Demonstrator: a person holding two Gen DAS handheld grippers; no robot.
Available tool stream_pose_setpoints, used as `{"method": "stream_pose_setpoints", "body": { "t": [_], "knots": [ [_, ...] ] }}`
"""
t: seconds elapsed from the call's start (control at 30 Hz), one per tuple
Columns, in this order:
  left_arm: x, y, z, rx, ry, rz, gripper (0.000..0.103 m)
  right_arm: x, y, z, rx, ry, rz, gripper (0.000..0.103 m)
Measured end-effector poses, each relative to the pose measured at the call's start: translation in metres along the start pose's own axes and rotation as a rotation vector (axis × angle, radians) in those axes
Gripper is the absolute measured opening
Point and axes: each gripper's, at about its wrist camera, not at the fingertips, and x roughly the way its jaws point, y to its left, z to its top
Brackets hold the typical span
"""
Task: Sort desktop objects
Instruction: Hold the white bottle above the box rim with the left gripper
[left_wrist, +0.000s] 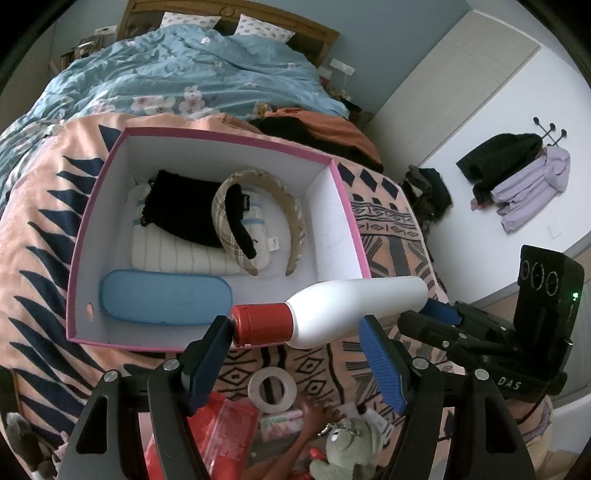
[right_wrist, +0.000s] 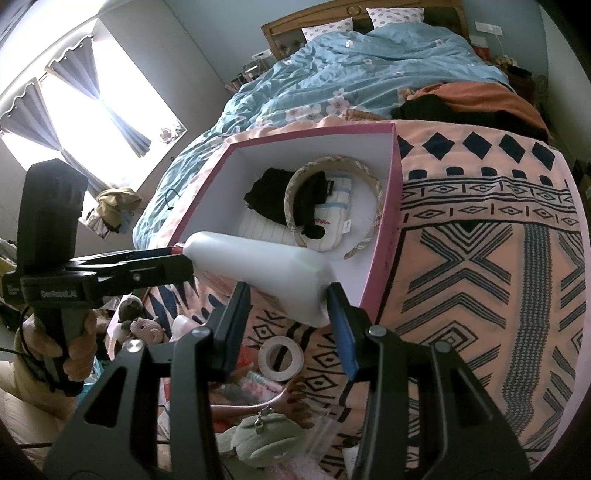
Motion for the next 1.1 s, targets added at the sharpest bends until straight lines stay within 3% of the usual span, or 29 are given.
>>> {"method": "stream_pose_setpoints", "body": {
  "t": [1.1],
  "knots": [
    [0.017, 0.010, 0.006, -0.029, 0.024, 0.009, 0.072, 0.017, -0.011, 0.002, 0.054, 0.024, 0.009, 0.046]
  ]
}}
